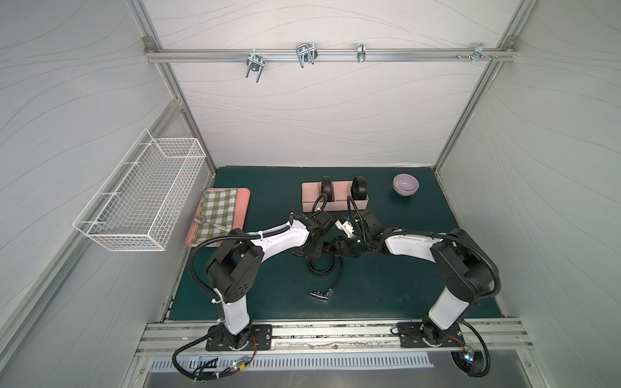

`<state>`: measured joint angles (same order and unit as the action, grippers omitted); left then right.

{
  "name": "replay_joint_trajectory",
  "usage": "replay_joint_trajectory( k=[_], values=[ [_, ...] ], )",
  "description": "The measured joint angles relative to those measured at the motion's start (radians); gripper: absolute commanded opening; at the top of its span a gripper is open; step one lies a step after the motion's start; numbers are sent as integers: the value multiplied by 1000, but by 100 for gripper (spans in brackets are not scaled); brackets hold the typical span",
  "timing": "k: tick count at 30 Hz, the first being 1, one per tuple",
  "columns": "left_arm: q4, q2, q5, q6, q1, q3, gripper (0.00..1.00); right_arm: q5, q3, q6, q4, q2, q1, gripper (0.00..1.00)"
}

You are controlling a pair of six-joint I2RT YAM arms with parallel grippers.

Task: Place the belts into the storage roll
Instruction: Roll the belt at the center of the board.

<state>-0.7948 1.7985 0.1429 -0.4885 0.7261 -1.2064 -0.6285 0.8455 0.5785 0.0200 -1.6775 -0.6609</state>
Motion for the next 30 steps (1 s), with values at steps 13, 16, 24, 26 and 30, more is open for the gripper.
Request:
replay_joint_trajectory(
  k=[13, 16, 24, 26, 30],
  values=[
    [18, -8, -3, 47, 0, 15, 6, 211, -32, -119, -237, 200, 13, 72],
    [26, -10, -5, 55, 1, 21, 8, 254, -19, -137, -262, 138, 13, 67],
    [81, -1, -10, 69, 6, 48, 13, 325, 90, -177, -301, -8, 6, 50],
    [87, 5, -9, 70, 9, 48, 13, 351, 128, -188, -317, -44, -2, 44],
    [93, 16, -6, 70, 15, 48, 14, 411, 200, -204, -359, -106, -43, 28]
  ],
)
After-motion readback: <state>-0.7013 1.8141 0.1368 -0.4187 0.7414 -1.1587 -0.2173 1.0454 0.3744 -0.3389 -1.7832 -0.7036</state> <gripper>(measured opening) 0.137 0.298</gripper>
